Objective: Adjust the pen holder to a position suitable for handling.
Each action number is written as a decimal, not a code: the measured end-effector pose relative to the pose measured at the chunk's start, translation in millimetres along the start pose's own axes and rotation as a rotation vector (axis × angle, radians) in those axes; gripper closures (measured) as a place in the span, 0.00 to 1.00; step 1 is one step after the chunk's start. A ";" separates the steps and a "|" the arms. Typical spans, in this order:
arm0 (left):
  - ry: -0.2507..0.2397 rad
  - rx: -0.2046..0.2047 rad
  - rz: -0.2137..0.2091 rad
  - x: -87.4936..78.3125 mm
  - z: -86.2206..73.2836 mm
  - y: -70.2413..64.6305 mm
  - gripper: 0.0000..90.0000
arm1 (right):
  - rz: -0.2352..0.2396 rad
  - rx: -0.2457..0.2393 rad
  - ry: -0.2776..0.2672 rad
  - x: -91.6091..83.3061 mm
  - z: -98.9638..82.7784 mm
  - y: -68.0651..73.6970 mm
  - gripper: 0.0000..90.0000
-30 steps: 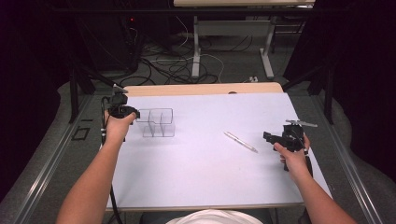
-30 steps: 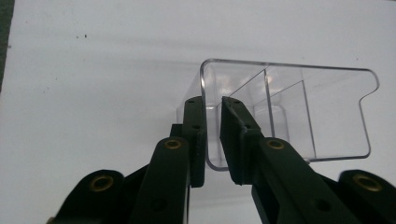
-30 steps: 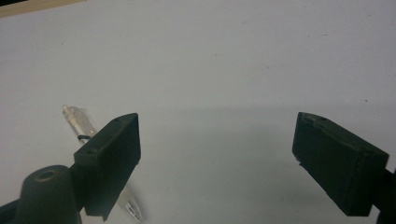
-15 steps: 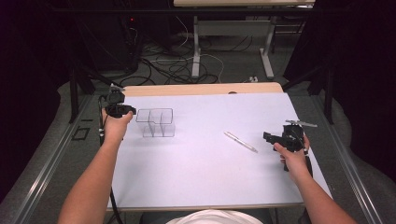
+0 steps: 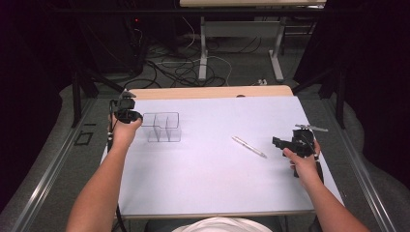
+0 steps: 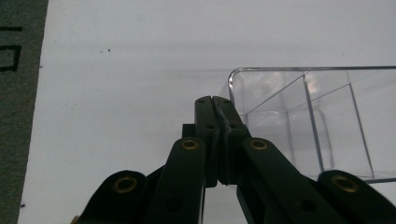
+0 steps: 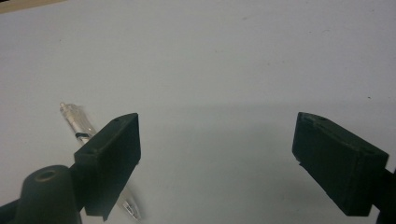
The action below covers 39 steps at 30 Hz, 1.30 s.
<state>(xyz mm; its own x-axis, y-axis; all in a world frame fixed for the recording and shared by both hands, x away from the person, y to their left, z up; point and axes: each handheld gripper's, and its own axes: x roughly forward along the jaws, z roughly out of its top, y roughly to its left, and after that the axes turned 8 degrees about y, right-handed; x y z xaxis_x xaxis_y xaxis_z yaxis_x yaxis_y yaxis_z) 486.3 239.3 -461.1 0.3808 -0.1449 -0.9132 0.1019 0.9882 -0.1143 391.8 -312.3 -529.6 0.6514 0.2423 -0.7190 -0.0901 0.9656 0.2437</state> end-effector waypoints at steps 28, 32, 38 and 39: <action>-0.011 0.053 -0.168 9.0 -10.1 -57.5 1.00 | 0.005 -0.009 0.010 1.5 -0.6 2.4 0.16; -0.011 0.065 -0.191 10.8 -11.4 -69.6 1.00 | 0.008 -0.011 0.009 1.4 -0.5 2.5 0.16; -0.010 0.071 -0.225 14.2 -12.0 -86.5 1.00 | 0.013 -0.011 0.016 1.2 -0.4 2.2 0.16; -0.009 0.075 -0.231 14.7 -12.3 -89.1 1.00 | 0.013 -0.012 0.015 1.2 -0.4 2.2 0.16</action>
<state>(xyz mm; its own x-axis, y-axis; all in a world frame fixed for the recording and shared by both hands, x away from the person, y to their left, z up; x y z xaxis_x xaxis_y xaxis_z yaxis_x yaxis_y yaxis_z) 471.6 149.6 -469.1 0.3478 -0.3676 -0.8625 0.2549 0.9223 -0.2904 392.1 -309.8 -530.1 0.6387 0.2564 -0.7255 -0.1080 0.9634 0.2455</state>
